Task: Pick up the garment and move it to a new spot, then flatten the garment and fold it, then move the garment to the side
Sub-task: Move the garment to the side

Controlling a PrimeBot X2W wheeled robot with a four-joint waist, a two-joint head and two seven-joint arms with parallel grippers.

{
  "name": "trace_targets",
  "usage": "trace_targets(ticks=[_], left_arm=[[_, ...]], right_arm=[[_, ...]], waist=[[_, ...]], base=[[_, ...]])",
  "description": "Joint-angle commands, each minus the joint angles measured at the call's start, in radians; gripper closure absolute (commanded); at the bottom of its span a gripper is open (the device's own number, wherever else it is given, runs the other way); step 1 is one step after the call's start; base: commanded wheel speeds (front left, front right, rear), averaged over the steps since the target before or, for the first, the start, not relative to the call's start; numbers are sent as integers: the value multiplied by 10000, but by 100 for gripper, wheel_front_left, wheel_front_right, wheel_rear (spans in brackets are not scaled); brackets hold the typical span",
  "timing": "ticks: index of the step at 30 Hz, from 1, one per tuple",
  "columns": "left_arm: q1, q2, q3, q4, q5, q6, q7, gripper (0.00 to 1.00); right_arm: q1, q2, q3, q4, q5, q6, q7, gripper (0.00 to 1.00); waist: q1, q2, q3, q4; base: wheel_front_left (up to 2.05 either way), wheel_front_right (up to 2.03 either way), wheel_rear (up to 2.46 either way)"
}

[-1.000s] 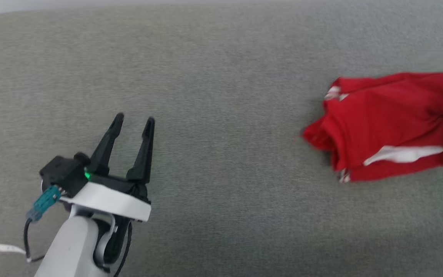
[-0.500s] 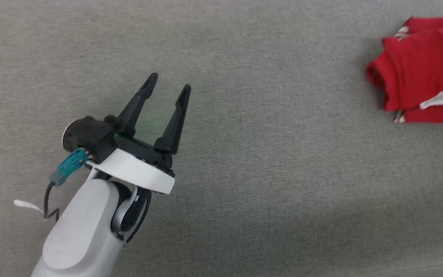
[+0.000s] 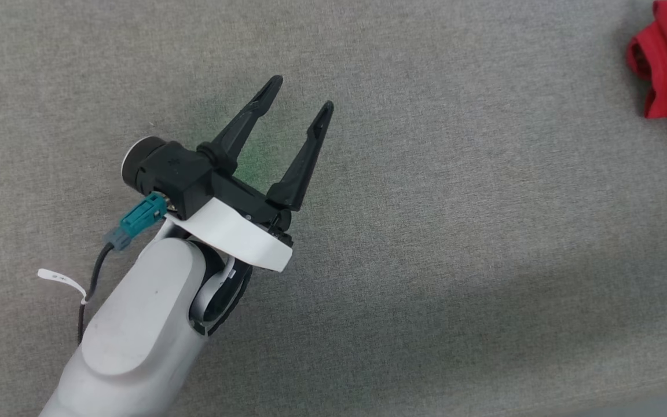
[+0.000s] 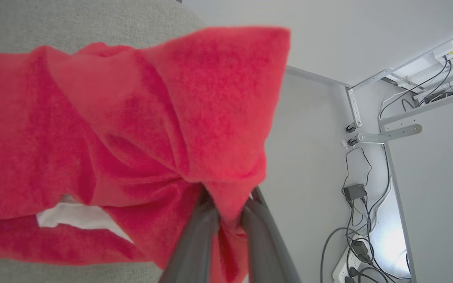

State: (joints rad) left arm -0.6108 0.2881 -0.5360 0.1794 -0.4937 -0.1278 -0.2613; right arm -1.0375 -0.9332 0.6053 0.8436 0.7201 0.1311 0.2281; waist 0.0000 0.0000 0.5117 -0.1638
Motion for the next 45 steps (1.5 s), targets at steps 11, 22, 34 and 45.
trace_targets(ticks=[11, 22, 34, 45], left_arm=[[-419, 103, -95, -10, -71, -33, -49, 0], [47, 114, 720, -183, -151, -33, -49, 0], [838, -217, 2329, -69, 430, -33, -49, 0], [1728, -527, 3756, -80, 900, -33, -49, 0]], right_arm=[[-994, 1197, -169, 2386, -1019, -7, -1320, 55], [-1447, 1413, -245, 3103, -1054, -7, -1895, 0], [-922, 1958, -477, 2577, -336, -7, -3621, 0], [268, 2841, -410, 1457, -44, -7, -4796, 0]], waist=[[0, 0, 387, 306], [0, 0, 140, 339], [0, 0, -649, 382], [0, 0, -1566, 500]], base=[[0, 0, 0], [0, 0, 0], [0, 0, 0], [0, 0, 0]])
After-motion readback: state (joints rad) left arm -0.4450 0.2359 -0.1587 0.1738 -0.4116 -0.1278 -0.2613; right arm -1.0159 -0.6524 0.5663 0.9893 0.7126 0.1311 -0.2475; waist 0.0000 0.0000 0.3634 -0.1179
